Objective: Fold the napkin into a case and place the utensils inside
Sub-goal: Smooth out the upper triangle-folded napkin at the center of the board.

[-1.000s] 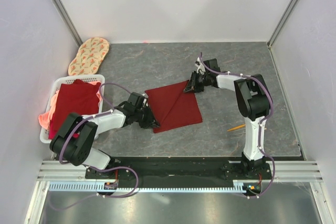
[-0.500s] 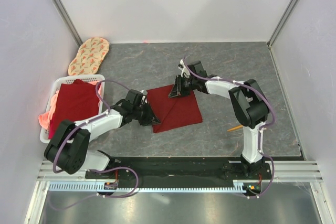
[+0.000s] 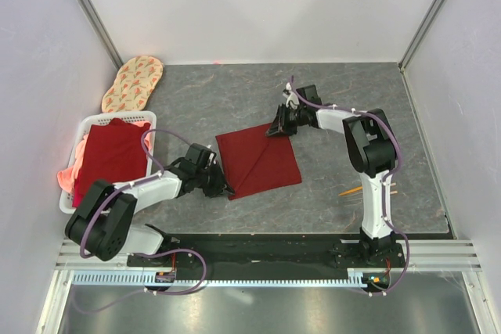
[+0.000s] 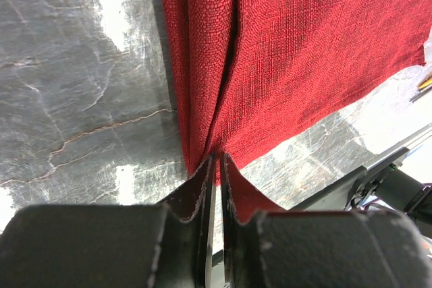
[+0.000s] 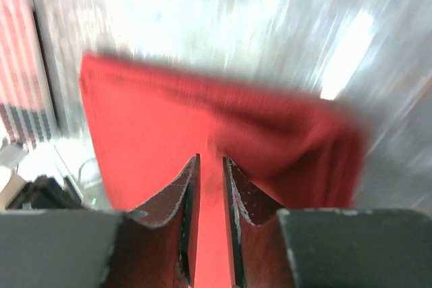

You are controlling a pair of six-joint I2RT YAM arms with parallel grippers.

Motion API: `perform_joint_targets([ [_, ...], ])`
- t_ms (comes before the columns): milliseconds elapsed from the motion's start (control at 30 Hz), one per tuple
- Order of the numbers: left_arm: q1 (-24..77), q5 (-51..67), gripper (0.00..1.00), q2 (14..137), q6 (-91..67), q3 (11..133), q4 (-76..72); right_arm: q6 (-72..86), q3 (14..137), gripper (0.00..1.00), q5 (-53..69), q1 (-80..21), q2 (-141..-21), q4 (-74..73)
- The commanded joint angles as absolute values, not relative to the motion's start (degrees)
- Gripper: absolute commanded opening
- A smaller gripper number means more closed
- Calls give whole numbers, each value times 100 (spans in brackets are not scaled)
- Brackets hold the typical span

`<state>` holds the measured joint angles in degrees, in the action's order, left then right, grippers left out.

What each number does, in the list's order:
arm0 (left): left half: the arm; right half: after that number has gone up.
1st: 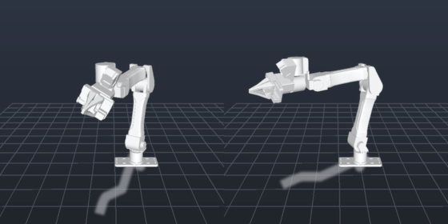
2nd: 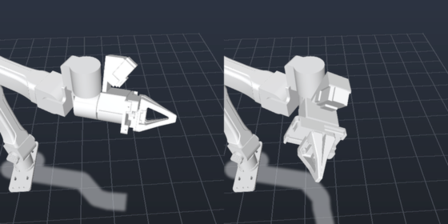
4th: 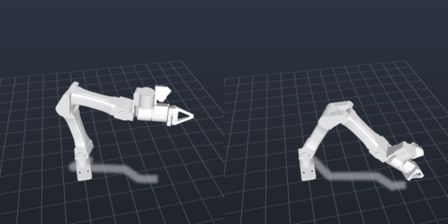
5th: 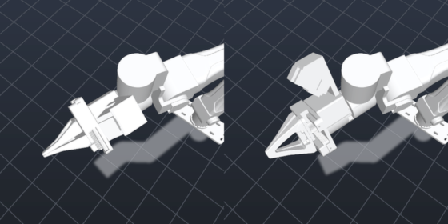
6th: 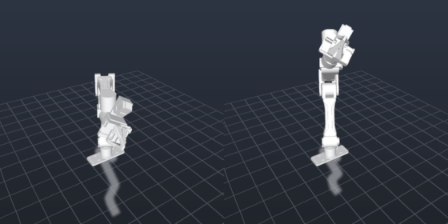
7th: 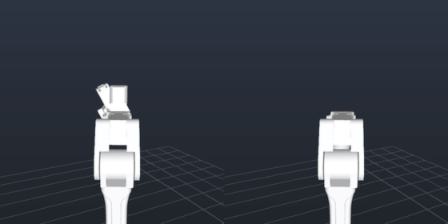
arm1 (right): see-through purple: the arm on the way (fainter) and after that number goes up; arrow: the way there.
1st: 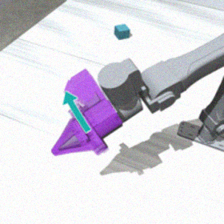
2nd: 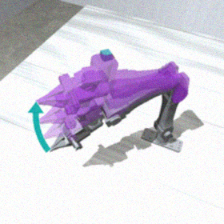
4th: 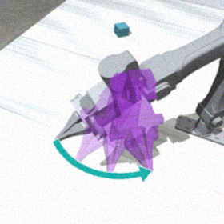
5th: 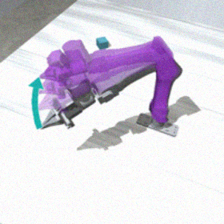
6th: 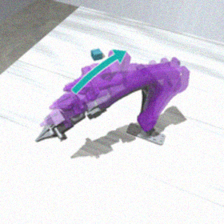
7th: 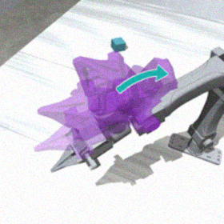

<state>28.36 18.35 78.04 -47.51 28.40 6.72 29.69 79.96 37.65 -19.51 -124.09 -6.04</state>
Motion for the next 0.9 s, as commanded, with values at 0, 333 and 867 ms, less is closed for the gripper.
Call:
perform_joint_targets([
  [0,2830,1757,14,7595,-4650,2768,852,2558,8832,27,3727,-1706,-12770,-1019],
  [333,2559,1977,36,6891,-4457,3945,1547,2084,8747,46,2472,-1731,-11647,-2274],
  [867,2030,2057,34,7981,-4342,5010,1090,2796,5134,48,1083,-3454,-9607,-1028],
])
